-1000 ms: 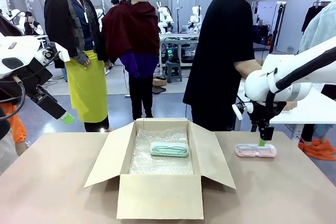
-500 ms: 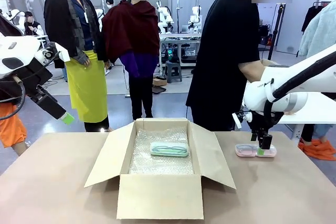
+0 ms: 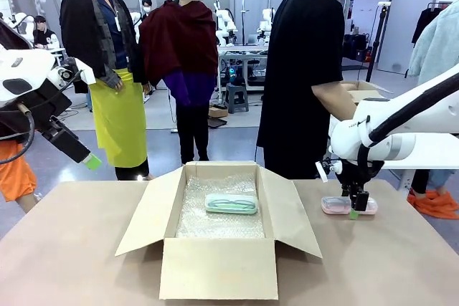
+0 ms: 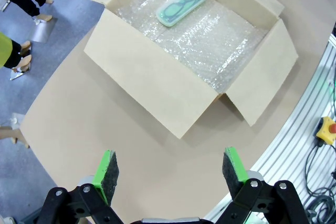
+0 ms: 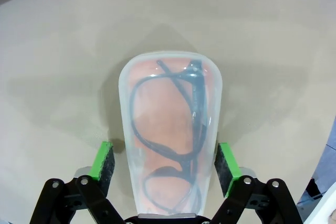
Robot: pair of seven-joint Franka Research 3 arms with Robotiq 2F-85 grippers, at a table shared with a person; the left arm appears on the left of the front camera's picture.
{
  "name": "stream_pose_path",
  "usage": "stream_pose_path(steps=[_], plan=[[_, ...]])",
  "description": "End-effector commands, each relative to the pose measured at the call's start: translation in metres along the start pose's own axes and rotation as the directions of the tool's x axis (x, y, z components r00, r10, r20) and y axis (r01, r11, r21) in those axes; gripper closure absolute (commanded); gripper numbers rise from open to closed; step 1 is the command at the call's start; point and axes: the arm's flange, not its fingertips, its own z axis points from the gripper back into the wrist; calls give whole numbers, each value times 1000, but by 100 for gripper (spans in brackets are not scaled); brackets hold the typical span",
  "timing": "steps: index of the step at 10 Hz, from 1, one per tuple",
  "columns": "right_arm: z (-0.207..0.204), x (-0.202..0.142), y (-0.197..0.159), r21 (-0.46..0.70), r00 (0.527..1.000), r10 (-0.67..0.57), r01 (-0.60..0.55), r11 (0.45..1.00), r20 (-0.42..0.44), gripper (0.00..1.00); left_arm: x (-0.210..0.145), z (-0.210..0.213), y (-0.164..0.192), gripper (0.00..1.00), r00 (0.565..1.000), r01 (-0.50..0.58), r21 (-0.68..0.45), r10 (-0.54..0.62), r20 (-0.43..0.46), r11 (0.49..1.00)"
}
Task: Pack the glasses set securely to prepare it for shipping.
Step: Put the Glasses case from the right side of the table into the Package Box.
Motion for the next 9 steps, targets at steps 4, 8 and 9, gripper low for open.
stream_pose_path(steps=[4,8,9], plan=[[2,2,-3,-19,1000,-15,15,1000,-25,25,-1,2,1,0,1000,4,-2,-4,6,1000],[34,4,2,-54,998,-45,43,998,-50,44,-1,2,1,0,1000,4,-2,-4,6,1000],[58,7,2,-50,999,-48,47,998,-22,44,-1,2,1,0,1000,4,-2,-4,6,1000]])
